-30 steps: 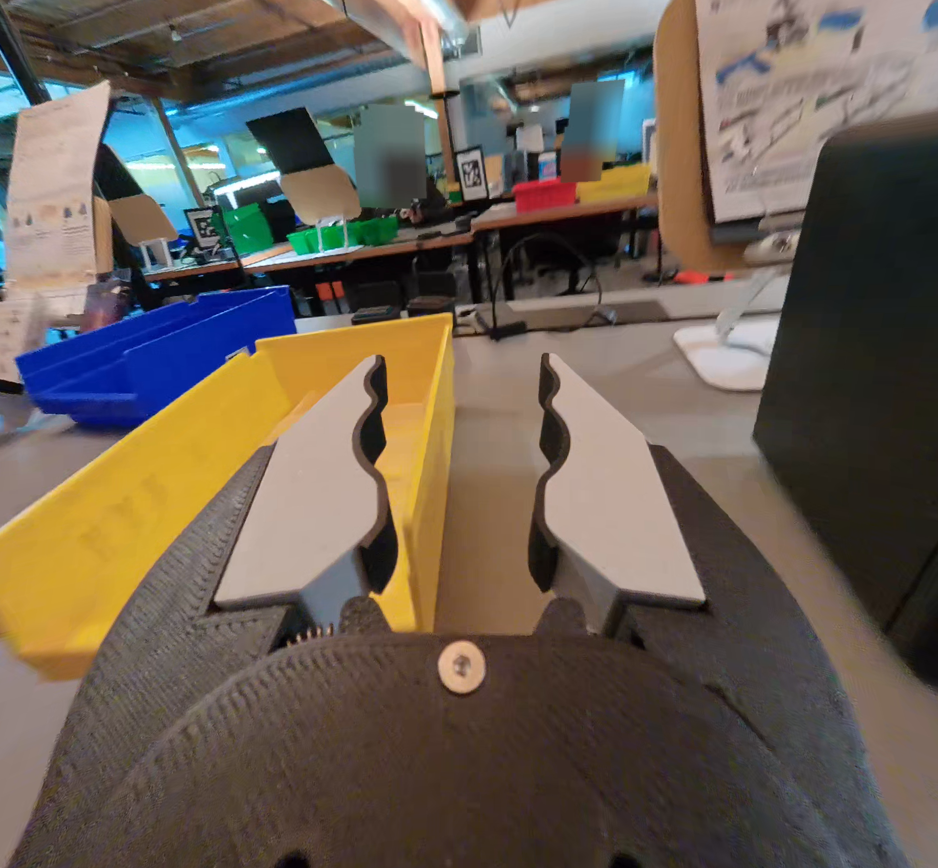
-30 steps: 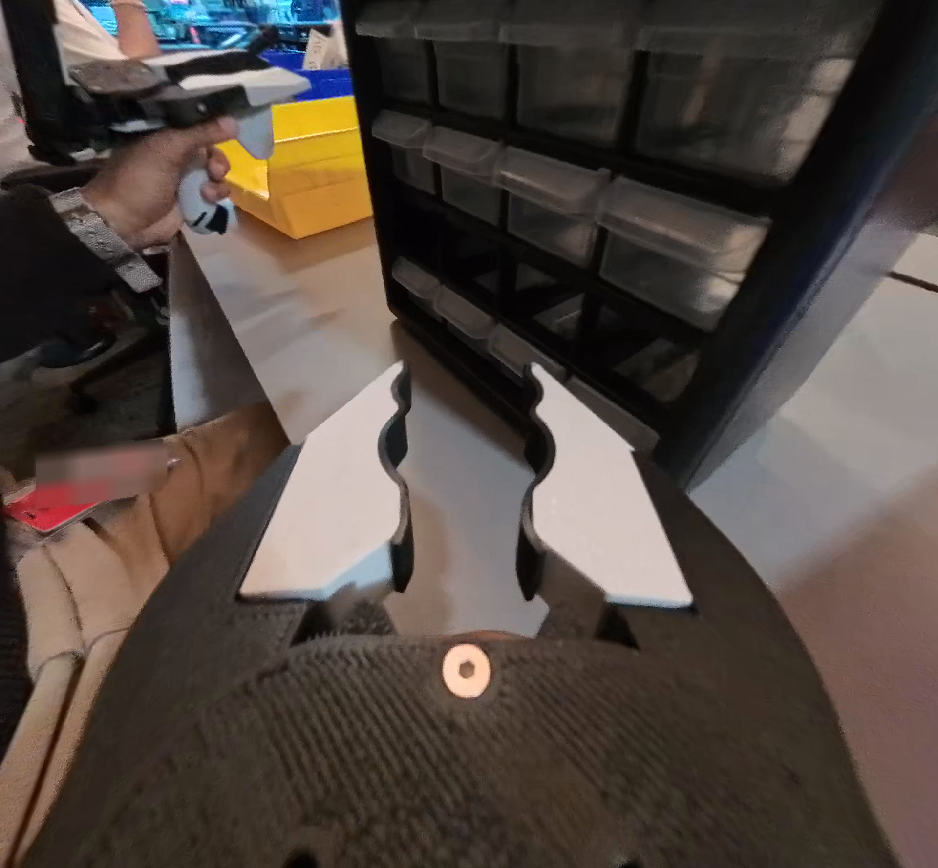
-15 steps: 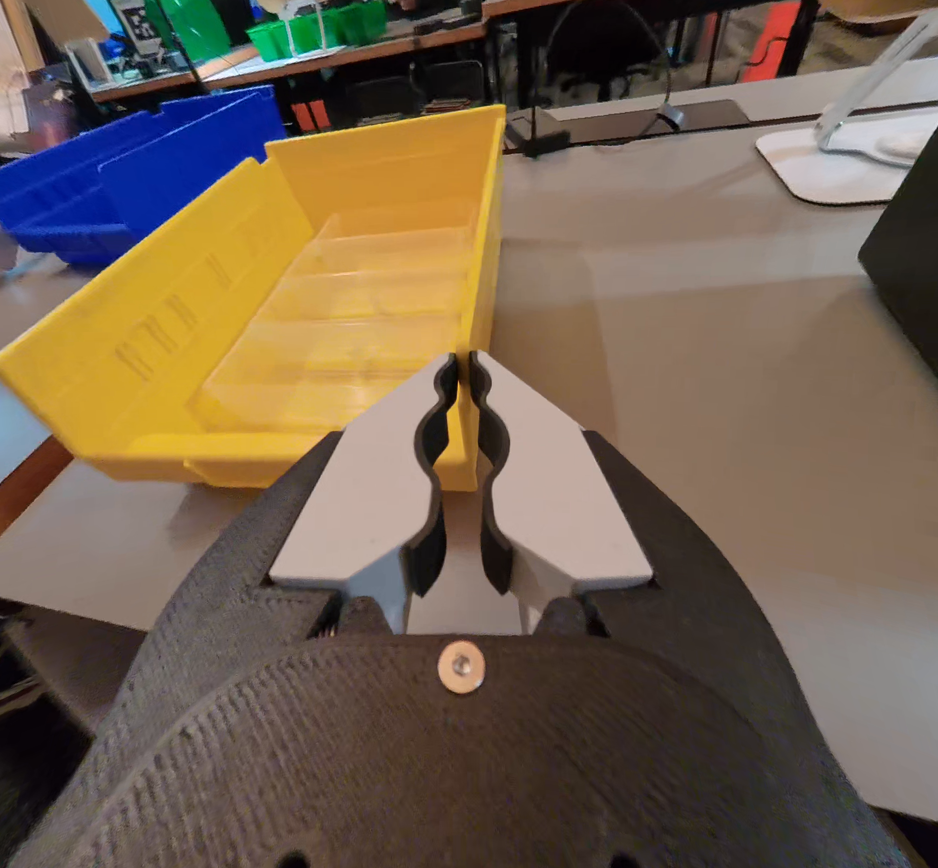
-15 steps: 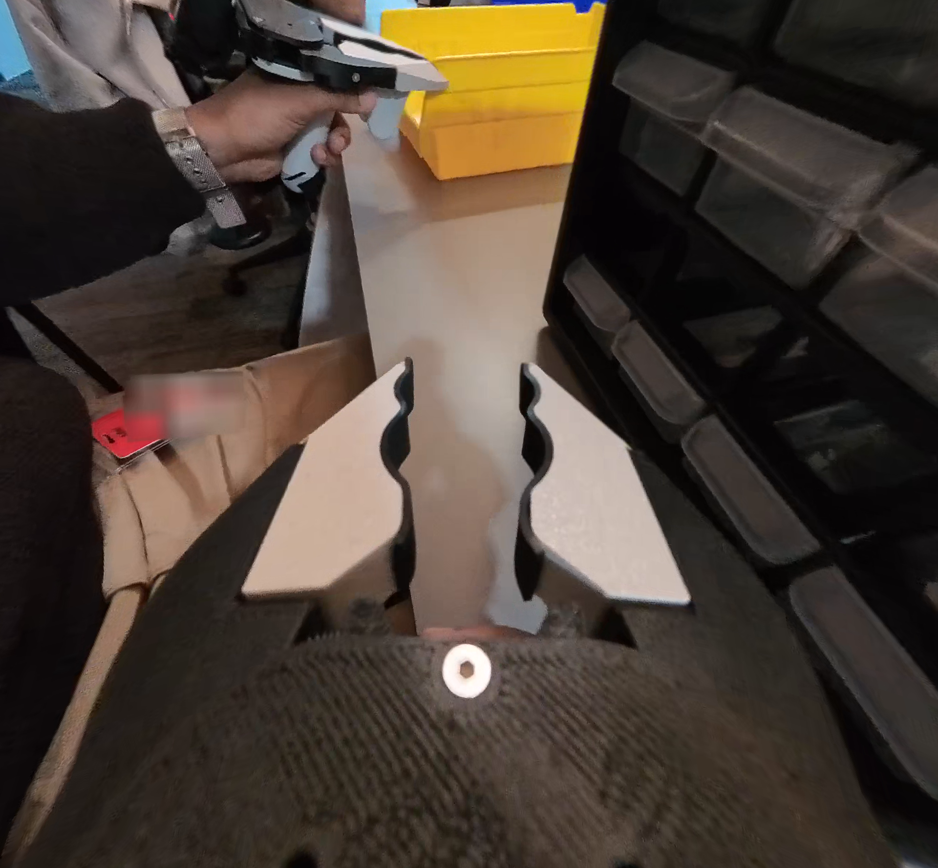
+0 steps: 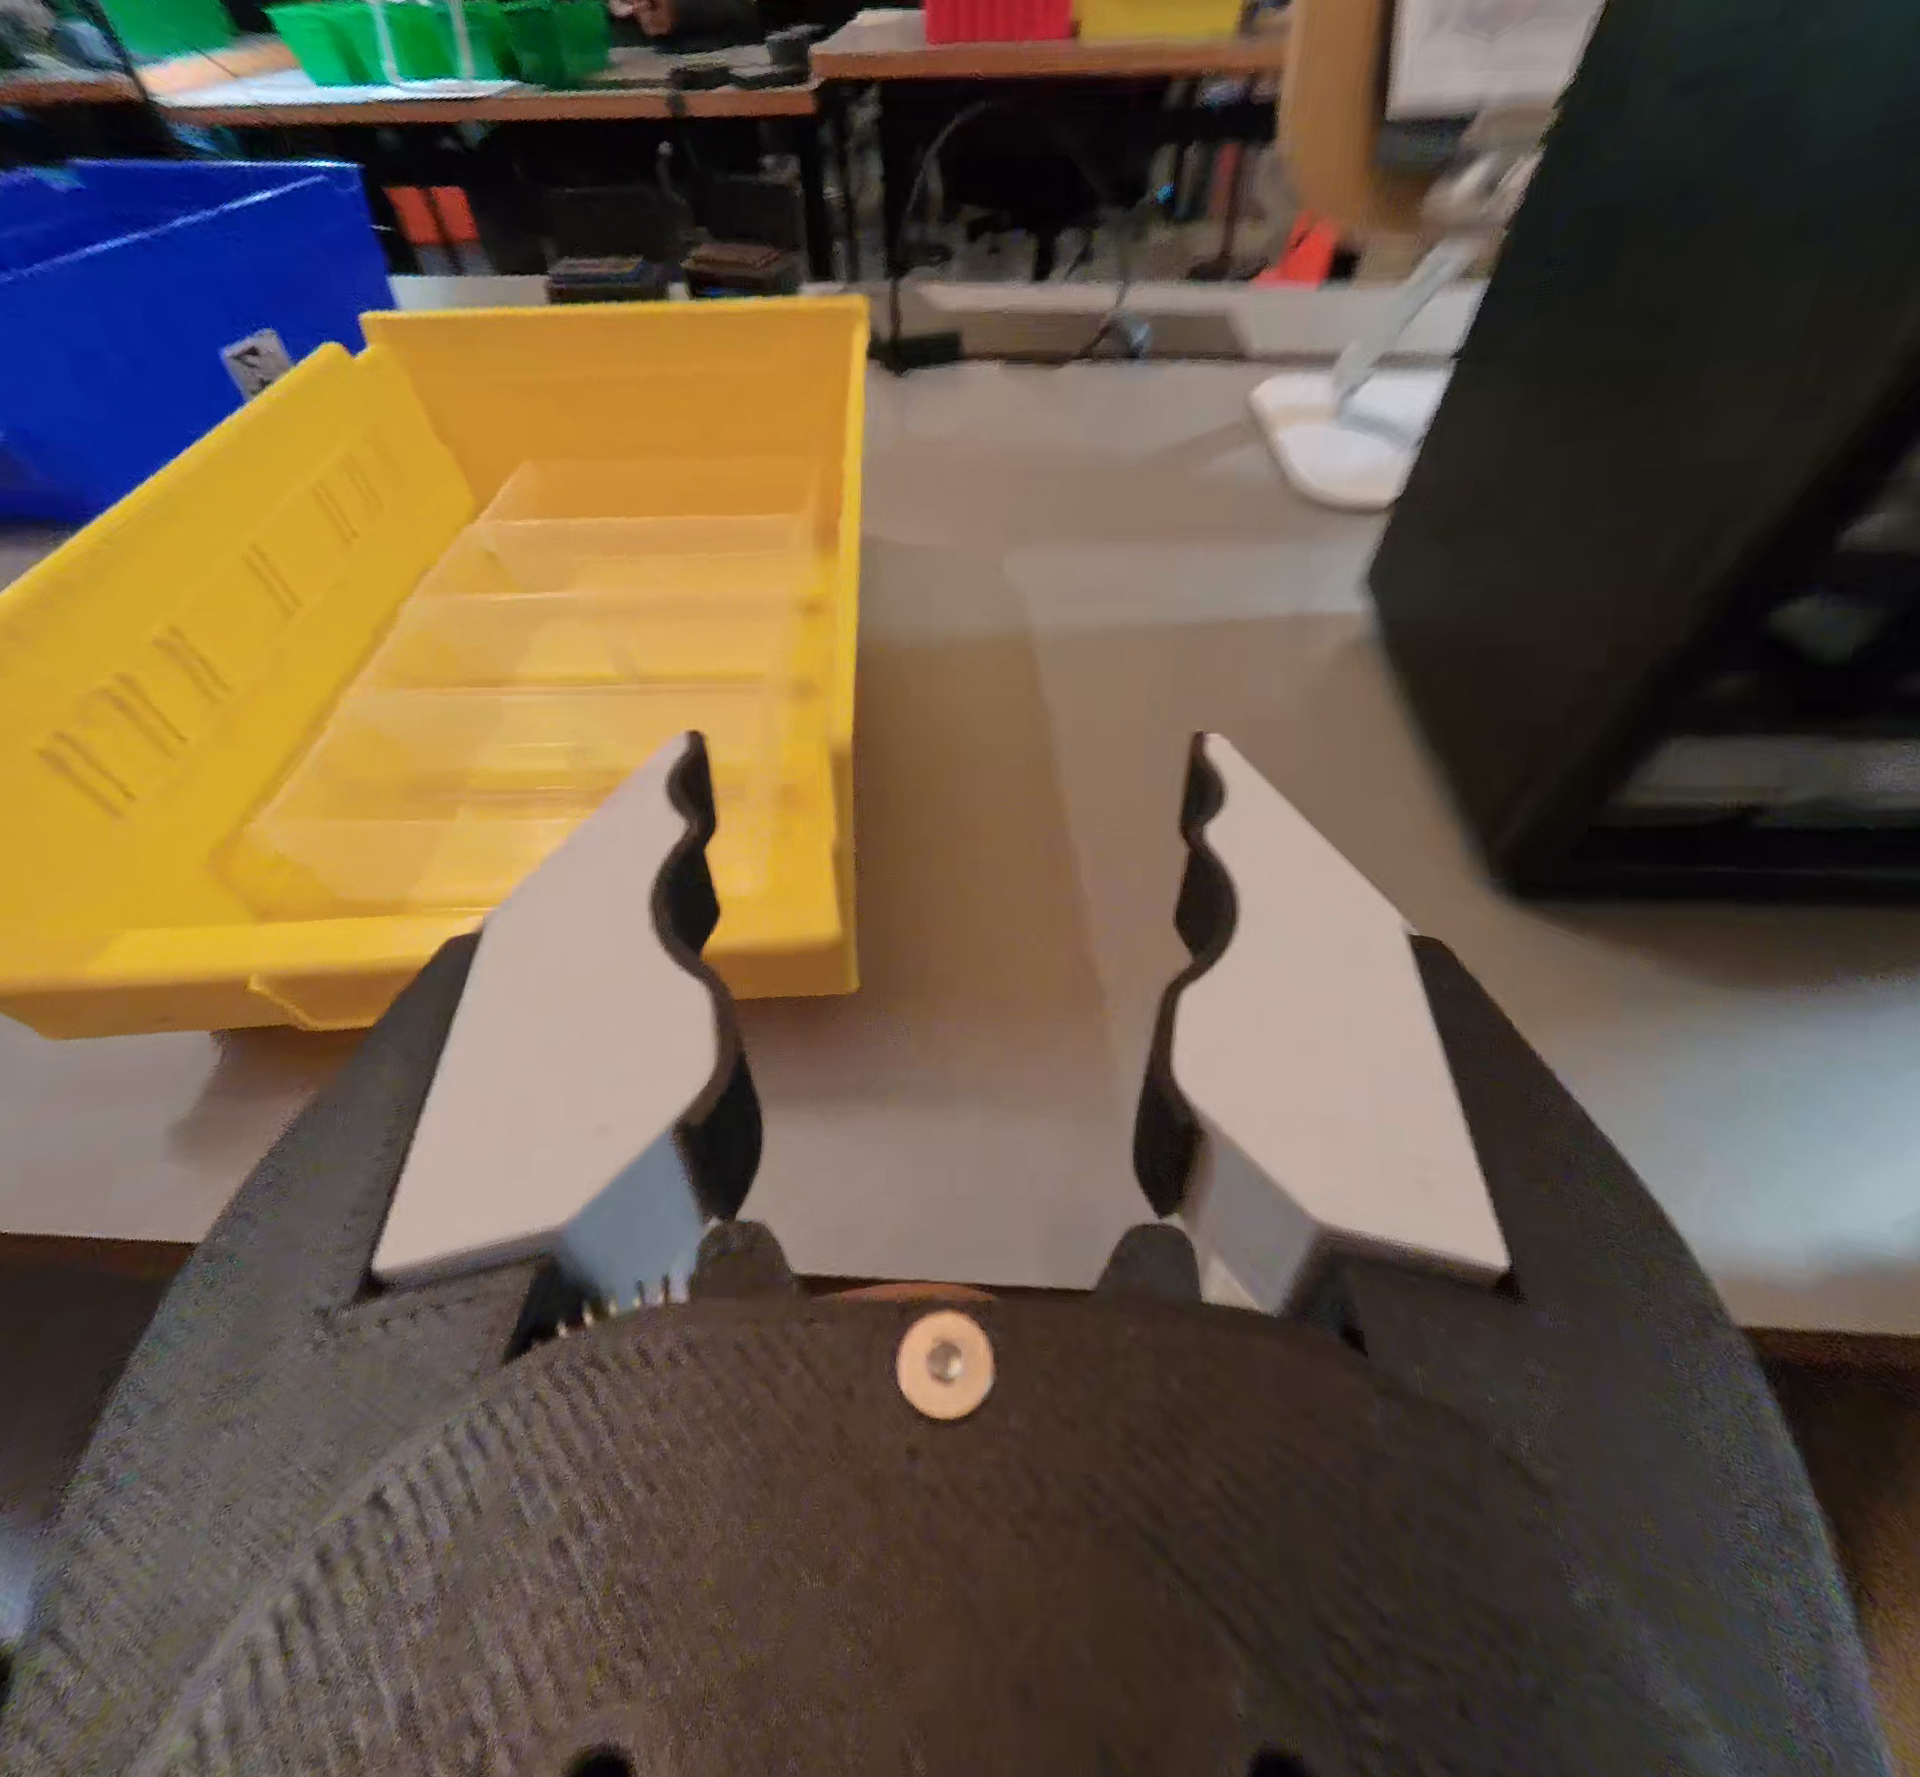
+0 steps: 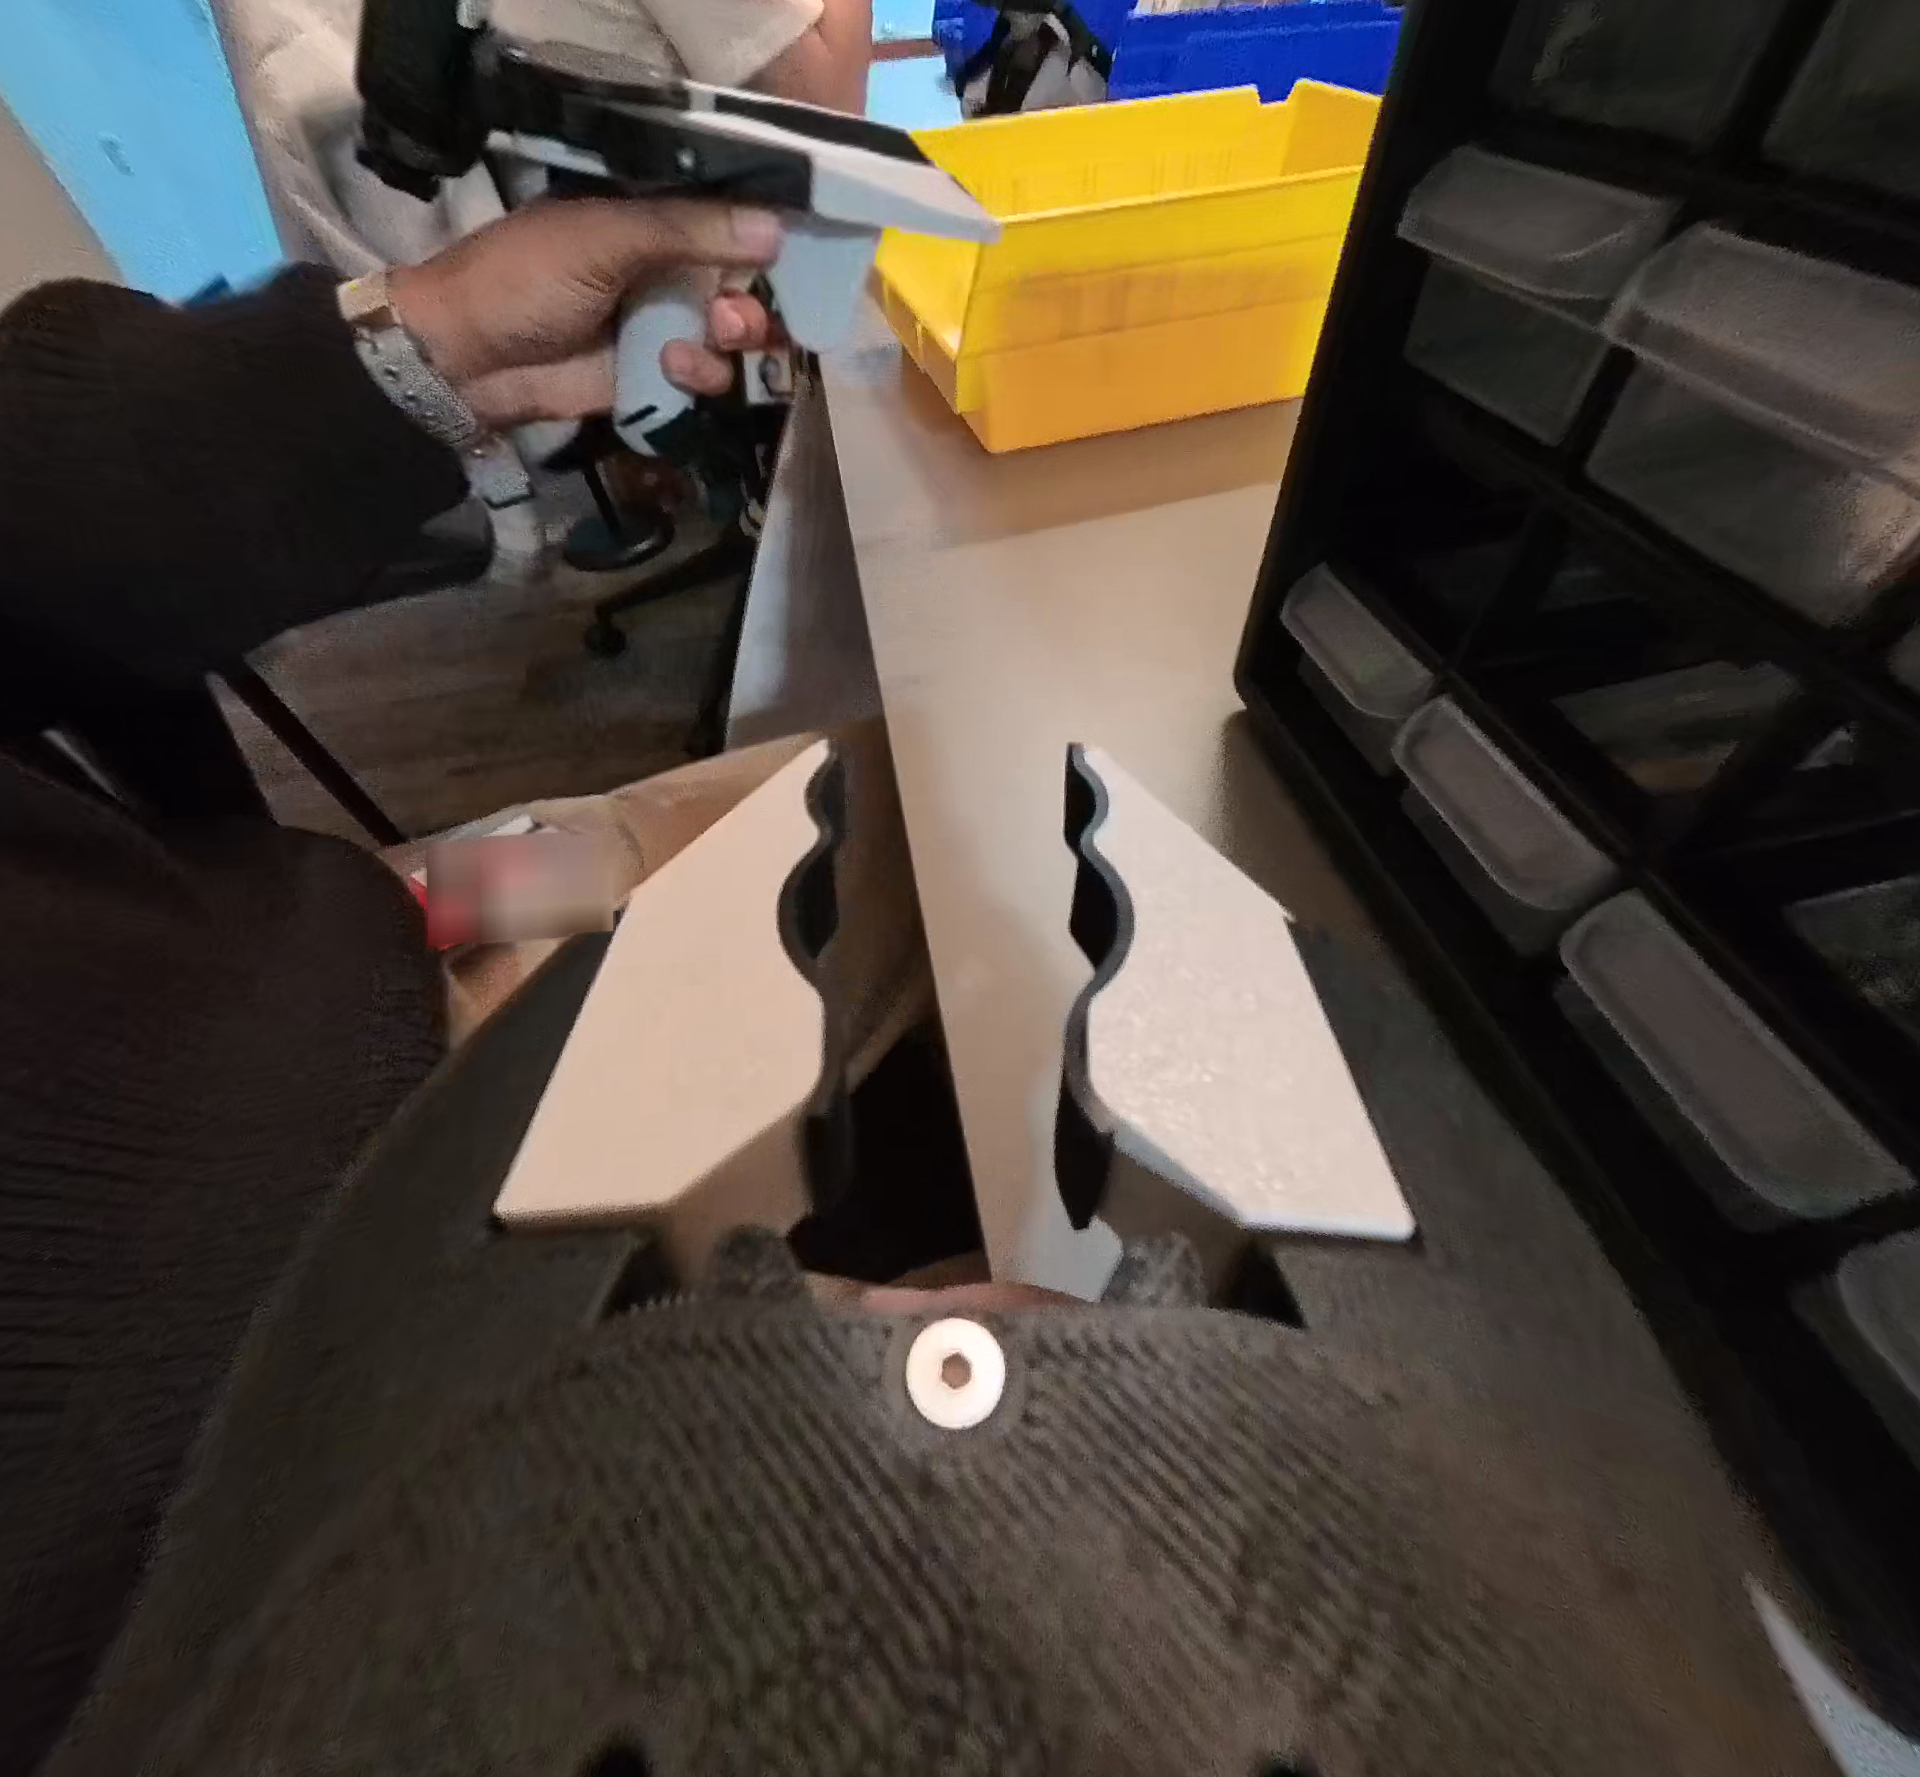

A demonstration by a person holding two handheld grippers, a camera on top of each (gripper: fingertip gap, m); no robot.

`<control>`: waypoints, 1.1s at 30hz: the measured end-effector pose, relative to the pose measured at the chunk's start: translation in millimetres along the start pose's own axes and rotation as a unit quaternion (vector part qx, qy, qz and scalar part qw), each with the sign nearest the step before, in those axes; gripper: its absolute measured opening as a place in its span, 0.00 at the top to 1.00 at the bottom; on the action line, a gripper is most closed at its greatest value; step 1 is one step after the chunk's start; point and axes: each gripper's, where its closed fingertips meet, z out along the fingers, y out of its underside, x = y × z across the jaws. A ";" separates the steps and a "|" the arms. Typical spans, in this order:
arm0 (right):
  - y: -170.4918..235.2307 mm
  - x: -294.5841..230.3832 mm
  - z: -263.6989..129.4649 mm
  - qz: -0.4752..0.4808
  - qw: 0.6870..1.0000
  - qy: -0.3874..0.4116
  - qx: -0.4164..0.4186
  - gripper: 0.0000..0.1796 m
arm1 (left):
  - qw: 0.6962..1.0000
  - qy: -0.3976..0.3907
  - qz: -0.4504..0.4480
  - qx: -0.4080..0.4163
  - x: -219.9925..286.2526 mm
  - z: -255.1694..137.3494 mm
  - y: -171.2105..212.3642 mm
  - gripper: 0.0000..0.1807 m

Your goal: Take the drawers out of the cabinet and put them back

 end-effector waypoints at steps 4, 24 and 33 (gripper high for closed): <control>-1.3 -6.3 -10.5 0.024 0.999 -0.008 0.028 0.77 | 0.997 -0.042 0.046 0.043 -46.9 -33.0 -60.0 0.61; 39.8 -6.8 -18.8 0.016 0.998 0.026 -0.063 0.73 | 0.839 0.059 0.183 -0.509 -133.4 35.0 64.8 0.72; 43.5 1.1 -18.7 0.008 0.996 0.035 -0.076 0.73 | 0.802 0.108 0.246 -0.534 -146.6 45.9 75.6 0.89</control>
